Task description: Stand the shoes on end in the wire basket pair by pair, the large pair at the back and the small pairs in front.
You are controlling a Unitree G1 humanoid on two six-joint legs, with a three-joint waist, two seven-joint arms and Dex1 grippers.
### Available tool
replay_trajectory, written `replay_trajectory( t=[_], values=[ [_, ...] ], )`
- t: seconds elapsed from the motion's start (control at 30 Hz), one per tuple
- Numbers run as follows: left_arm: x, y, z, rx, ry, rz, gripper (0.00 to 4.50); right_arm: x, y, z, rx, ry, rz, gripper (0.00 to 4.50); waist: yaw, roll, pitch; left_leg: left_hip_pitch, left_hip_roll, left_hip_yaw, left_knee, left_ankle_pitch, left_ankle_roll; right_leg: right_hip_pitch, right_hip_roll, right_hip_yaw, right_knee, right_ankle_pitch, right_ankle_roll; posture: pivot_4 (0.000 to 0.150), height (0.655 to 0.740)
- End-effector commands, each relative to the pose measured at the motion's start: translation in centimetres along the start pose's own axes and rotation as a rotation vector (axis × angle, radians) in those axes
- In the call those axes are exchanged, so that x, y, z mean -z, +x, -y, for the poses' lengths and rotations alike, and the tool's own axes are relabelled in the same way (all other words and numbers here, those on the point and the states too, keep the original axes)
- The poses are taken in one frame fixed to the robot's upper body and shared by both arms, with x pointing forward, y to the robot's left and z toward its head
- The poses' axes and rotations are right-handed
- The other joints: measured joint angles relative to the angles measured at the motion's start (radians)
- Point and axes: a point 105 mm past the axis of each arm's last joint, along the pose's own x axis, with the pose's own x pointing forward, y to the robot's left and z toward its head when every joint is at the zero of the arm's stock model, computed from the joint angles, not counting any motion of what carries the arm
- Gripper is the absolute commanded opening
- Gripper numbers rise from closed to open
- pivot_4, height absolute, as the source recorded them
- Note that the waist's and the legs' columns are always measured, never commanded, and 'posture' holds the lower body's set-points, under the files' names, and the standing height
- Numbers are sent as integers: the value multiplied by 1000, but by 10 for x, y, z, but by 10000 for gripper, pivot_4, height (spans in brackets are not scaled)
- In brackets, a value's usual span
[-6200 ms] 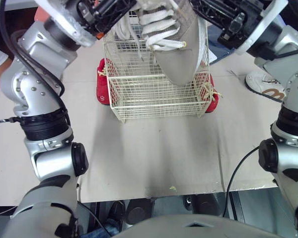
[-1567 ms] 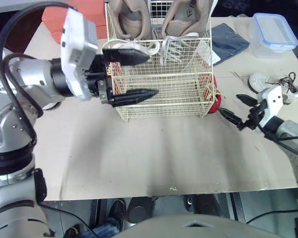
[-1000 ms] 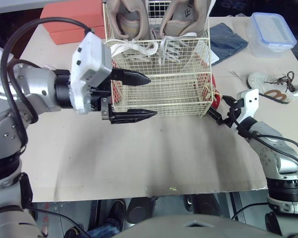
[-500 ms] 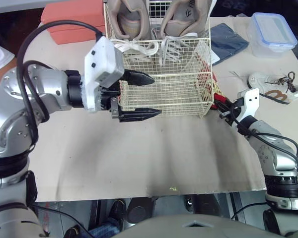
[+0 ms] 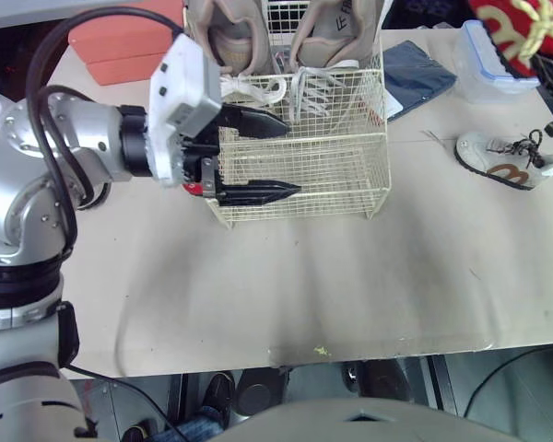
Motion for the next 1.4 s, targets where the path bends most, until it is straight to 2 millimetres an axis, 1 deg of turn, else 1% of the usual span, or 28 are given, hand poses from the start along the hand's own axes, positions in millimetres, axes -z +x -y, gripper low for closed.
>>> replay_trajectory(
  t=[0.03,0.1,0.2,0.27,0.33,0.4,0.53,0.77,0.87,1.1,1.17,1.2,1.27,1.33,1.4],
  values=[
    [-13,-18,-8,-18,59,17,45000,-27,6,-31,-256,-231,48,195,3,0,0,0,0,0,0,0,0,0,0,0,0,0,0,1500,7400],
    [-13,-22,-5,19,49,19,45000,-36,7,-41,-356,-311,75,195,4,0,0,-1,0,0,2,-1,1,0,0,0,-1,0,0,1500,7400],
    [-22,-29,2,77,42,73,45000,-51,9,-57,-527,-444,114,195,3,0,0,-2,-1,1,2,-1,1,0,-1,0,-1,0,0,1500,7400],
    [-28,-32,4,101,47,104,45000,-53,9,-66,-618,-499,129,195,2,0,0,-1,0,1,2,-1,1,0,-1,0,-1,0,0,1500,7400],
    [-35,-33,6,124,55,141,45000,-57,11,-72,-666,-515,176,195,5,0,0,-2,1,-1,2,-1,1,0,-1,-2,-1,0,0,1500,7400],
    [-38,-34,6,130,67,153,45000,-56,10,-81,-722,-557,205,195,7,0,0,-2,1,-1,3,-1,1,0,-1,-2,-1,0,0,1500,7400],
    [-39,-30,-2,96,82,149,45000,-58,12,-95,-780,-602,259,195,10,0,0,-3,-1,-1,4,-1,1,0,-2,-2,-1,0,0,1500,7400],
    [-25,-10,-10,73,108,69,45000,-52,18,-110,-860,-779,305,195,9,0,0,-3,-1,-3,4,-1,1,0,-2,-3,-1,0,0,1500,7400],
    [-21,-3,-13,77,114,35,45000,-53,22,-113,-863,-823,336,195,9,0,0,-3,-1,-3,4,-1,1,0,-2,-3,-1,0,0,1500,7400],
    [-10,12,-14,117,110,-28,45000,-59,27,-111,-831,-954,415,195,8,0,0,-3,-1,-3,4,0,1,0,-2,-4,-2,0,0,1500,7400],
    [-10,15,-13,135,101,-23,39738,-63,29,-110,-804,-994,444,0,8,0,0,-3,-1,-3,4,0,1,0,-2,-4,-1,0,0,1500,7400],
    [-10,15,-13,137,100,-22,37863,-64,29,-110,-796,-1010,454,0,8,0,0,-3,-1,-3,4,0,1,0,-2,-4,-2,0,0,1500,7400],
    [-9,15,-13,144,98,-22,29062,-65,30,-109,-783,-1031,465,0,7,0,0,-3,-1,-3,4,0,1,0,-2,-3,-1,0,0,1500,7400],
    [-9,15,-12,154,99,-16,18663,-65,31,-108,-770,-1039,466,0,7,0,0,-3,-1,-4,4,0,1,-1,-2,-4,-1,0,0,1500,7400],
    [-10,15,-11,158,96,-9,11686,-65,31,-106,-757,-1043,465,0,8,0,0,-3,-1,-4,4,0,1,-1,-2,-4,-1,0,0,1500,7400]
  ],
)
